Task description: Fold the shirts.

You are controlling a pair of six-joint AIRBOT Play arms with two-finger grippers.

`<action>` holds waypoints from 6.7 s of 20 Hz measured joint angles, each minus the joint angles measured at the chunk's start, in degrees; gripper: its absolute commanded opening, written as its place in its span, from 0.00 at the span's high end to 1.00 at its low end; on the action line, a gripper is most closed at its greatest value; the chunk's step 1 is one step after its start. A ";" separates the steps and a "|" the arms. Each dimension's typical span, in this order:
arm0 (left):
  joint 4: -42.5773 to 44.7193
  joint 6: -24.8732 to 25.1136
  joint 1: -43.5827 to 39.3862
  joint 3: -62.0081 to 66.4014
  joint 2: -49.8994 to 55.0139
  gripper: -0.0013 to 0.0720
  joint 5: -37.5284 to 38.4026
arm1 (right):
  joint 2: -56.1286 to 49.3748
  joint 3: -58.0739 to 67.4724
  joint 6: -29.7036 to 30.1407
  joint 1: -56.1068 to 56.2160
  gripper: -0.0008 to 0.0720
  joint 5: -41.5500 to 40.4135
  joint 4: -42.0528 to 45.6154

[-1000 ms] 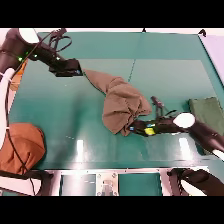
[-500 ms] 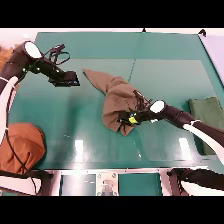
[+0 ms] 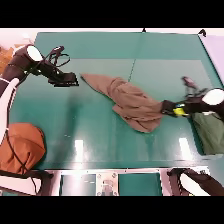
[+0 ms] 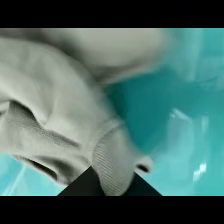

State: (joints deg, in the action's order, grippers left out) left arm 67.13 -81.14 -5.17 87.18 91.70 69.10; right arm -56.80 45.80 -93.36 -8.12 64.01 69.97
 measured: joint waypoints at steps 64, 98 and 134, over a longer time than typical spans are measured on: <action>-15.37 9.66 10.12 19.69 9.57 0.95 -1.62 | -15.02 11.96 24.96 -9.57 0.96 -19.08 -37.66; -34.80 13.27 11.32 -55.04 -17.35 0.95 -17.77 | -31.04 22.86 28.02 -27.21 0.48 6.91 -31.85; -36.15 28.74 31.23 -49.94 -6.54 0.36 -2.01 | -27.76 -4.42 26.60 -28.02 0.32 -0.50 -30.42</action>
State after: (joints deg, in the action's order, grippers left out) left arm 30.98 -52.40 26.06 37.23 85.17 67.09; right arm -84.55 41.39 -66.76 -36.14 63.51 39.55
